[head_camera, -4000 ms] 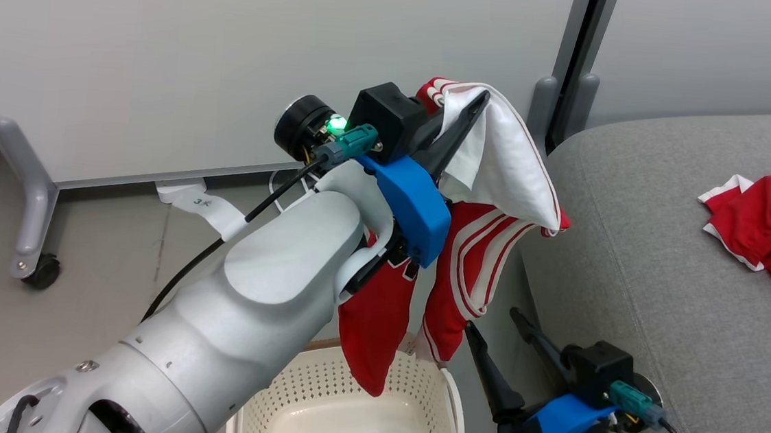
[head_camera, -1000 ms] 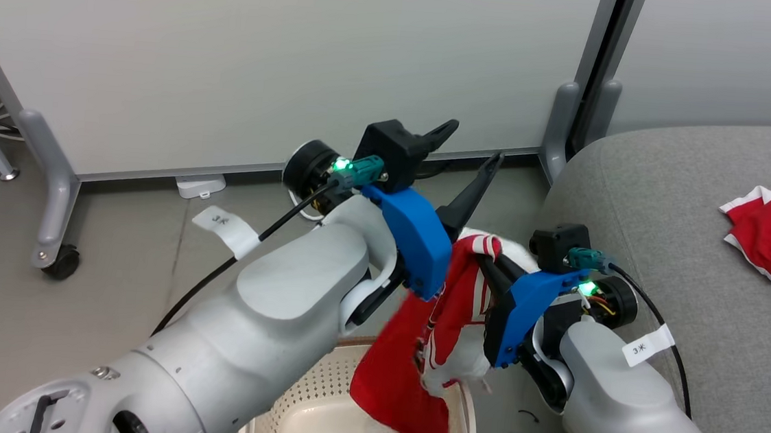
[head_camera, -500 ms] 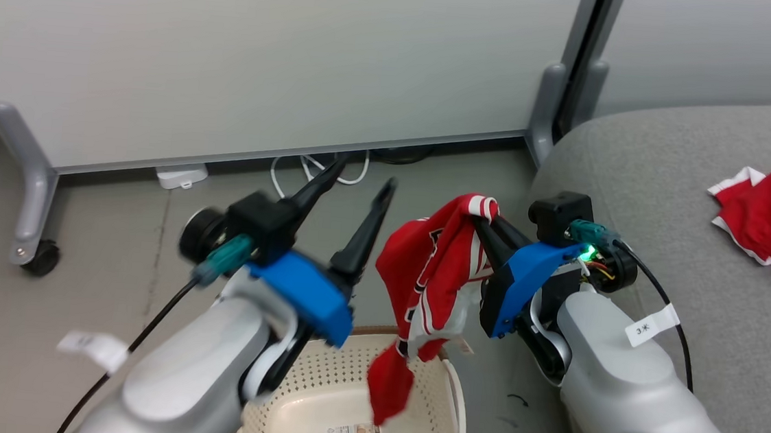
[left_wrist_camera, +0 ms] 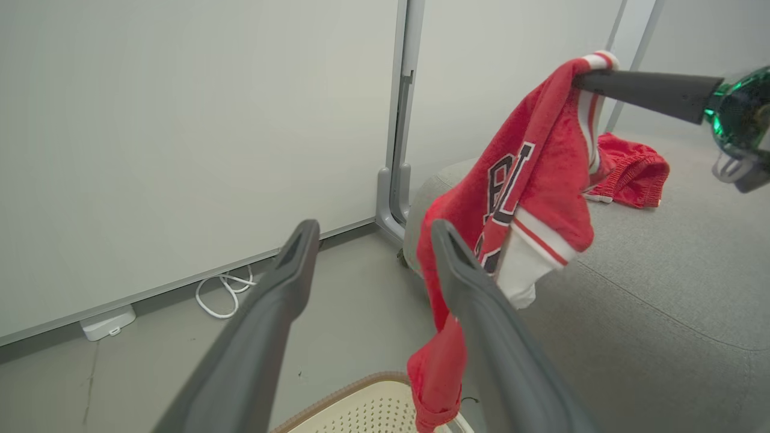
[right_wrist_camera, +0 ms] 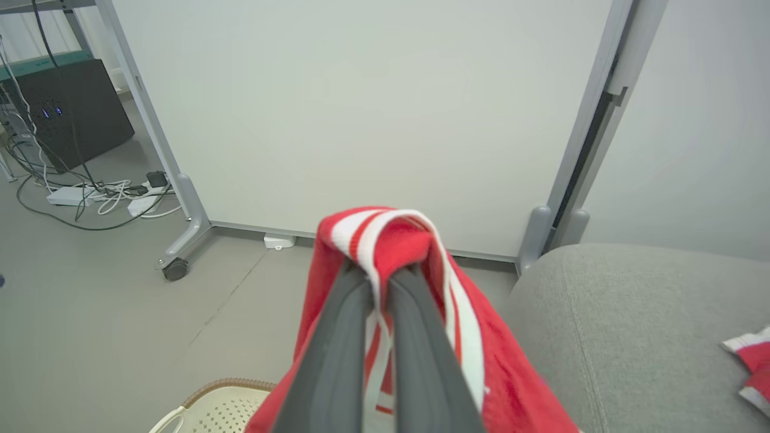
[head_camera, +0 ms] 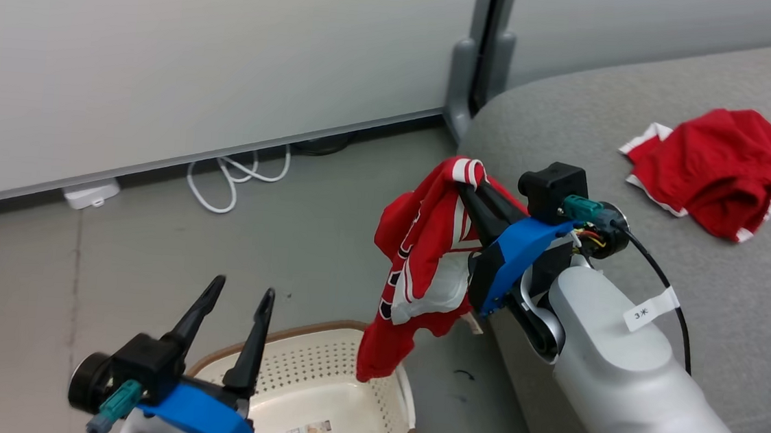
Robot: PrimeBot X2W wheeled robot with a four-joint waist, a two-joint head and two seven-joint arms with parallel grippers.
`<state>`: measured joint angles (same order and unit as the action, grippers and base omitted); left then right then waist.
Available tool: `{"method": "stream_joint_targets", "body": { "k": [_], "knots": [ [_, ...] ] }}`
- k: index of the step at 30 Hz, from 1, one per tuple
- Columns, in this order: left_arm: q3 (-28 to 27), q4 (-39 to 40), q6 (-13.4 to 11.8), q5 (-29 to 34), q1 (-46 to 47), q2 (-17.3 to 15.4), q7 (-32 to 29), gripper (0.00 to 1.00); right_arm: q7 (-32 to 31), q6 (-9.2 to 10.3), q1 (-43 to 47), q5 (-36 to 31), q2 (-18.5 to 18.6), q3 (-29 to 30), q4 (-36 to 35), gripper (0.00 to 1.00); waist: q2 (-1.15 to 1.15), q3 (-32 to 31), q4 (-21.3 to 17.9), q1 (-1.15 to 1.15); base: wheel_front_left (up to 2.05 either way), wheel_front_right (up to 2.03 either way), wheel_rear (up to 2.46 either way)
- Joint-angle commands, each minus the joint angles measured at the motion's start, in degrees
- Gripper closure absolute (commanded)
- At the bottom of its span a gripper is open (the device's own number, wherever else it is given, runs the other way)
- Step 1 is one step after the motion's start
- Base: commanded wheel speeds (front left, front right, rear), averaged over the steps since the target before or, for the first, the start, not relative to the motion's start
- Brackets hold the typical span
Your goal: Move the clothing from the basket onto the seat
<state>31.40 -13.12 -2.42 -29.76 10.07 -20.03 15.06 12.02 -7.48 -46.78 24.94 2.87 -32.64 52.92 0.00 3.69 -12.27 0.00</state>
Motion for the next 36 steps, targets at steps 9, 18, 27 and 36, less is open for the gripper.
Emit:
{"method": "stream_joint_targets", "body": {
  "k": [9,18,27,36],
  "knots": [
    [-6.79,1.44,1.17,4.44,-5.67,1.34,0.16,0.00,-1.97,-0.03,1.87,-3.19,0.03,3.26,-6.44,1.00,0.00,2.18,-9.31,0.00,0.00,0.00,0.00],
    [-9.13,0.83,3.36,7.21,-4.98,2.96,0.16,0.00,-3.53,-0.03,6.21,-6.81,0.01,8.72,-12.00,1.00,0.00,3.19,-14.90,0.00,0.00,0.00,0.00],
    [-10.15,-0.16,4.98,8.90,-4.31,4.52,0.17,0.00,-6.30,-0.03,10.47,-9.61,0.01,13.04,-17.65,1.00,0.00,3.43,-15.98,0.00,0.00,0.00,0.00],
    [-10.59,0.87,6.48,11.05,-2.53,5.21,0.16,0.00,-8.32,-0.03,11.06,-11.29,0.02,18.50,-23.34,1.00,0.00,6.50,-13.59,0.00,0.00,0.00,0.00]
  ]
}}
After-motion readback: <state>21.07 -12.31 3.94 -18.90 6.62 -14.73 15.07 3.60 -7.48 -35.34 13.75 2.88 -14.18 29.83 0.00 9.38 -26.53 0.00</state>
